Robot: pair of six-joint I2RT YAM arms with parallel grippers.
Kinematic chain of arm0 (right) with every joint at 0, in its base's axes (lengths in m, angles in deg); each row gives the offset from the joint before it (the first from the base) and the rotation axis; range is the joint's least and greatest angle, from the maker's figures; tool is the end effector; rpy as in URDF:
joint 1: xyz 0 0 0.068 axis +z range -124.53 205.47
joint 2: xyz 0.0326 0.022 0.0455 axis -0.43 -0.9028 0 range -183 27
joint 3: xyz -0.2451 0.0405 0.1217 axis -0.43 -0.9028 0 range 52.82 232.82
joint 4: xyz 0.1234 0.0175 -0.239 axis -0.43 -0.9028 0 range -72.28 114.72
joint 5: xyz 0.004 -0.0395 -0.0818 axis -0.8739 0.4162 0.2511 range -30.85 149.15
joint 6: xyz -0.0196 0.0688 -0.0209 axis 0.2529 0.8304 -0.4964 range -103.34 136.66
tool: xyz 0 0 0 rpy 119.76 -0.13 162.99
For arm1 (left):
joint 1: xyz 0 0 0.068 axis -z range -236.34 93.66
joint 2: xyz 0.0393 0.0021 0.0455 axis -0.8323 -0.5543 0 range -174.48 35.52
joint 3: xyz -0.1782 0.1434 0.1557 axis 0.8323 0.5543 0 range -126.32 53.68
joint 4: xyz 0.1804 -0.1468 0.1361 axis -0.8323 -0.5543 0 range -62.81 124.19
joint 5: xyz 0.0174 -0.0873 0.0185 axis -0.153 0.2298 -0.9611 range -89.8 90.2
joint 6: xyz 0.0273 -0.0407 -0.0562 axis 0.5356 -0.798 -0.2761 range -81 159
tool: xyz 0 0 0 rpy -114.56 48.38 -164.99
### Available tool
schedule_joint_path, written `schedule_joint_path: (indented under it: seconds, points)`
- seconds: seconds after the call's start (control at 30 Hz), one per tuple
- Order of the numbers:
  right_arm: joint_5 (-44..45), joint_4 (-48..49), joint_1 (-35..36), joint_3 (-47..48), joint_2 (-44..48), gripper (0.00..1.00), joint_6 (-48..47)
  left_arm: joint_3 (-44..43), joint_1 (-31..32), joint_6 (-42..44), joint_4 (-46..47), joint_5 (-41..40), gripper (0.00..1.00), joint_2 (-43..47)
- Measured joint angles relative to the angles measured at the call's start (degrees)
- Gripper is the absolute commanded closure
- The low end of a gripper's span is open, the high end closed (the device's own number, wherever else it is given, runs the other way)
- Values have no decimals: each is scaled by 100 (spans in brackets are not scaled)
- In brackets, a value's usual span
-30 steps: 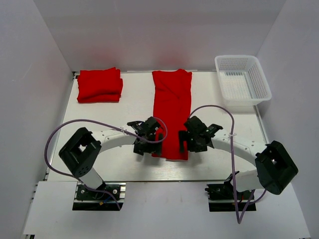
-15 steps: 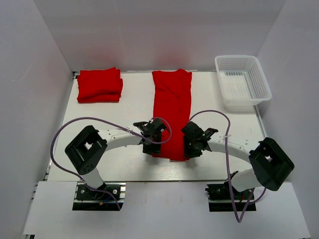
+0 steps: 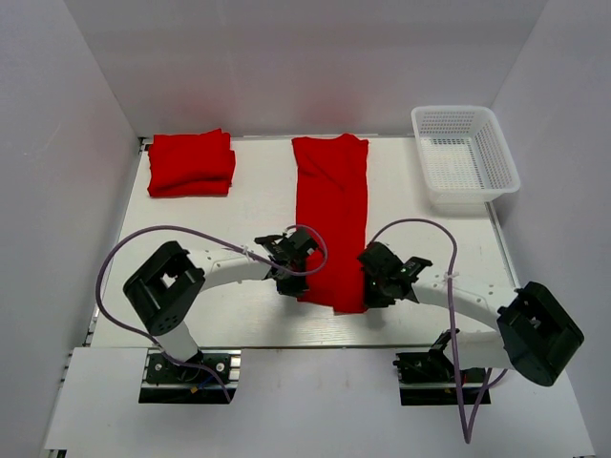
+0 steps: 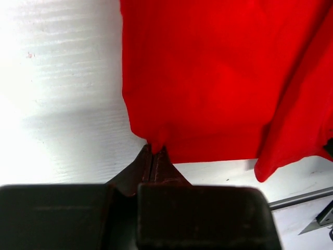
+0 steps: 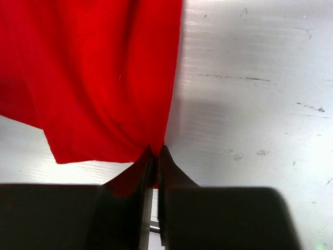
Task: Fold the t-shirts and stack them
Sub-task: Grab the bottom of the folded rectangular tshirt with both arms, then fold the folded rectangular tshirt in 1/3 of the way
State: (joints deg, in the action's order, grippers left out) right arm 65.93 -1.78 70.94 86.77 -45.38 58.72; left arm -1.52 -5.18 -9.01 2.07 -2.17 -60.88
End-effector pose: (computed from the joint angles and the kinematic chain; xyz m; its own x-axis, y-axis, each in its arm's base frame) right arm 0.1684 0.1605 0.1349 -0.9223 0.0109 -0.3862 -0.0741 0.9761 0.2044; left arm 0.2023 -0.2473 0.1272 -0.9748 0.0265 -0.2215 0.0691 0.9800 -0.1869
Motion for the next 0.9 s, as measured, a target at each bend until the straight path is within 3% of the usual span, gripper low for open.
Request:
schedule_joint_path:
  seconds: [0.03,0.23,0.5,0.63,0.8,0.9]
  points:
    - [-20,35,-2,-57,55,100,2,57,4,-46,50,0,100,42]
    - [-321,170,-9,-367,450,100,94,341,31,-225,168,24,100,289]
    - [-310,-267,-2,-68,922,100,103,341,166,-243,-442,22,100,833]
    - [162,-614,-66,586,590,100,83,-372,33,-166,-894,-179,100,691]
    - [667,-927,-382,1333,-72,100,-81,-1912,-337,-55,-1491,-476,100,-358]
    - [750,-957,-625,1853,-481,100,-278,-2181,-662,46,-1585,-492,100,-575]
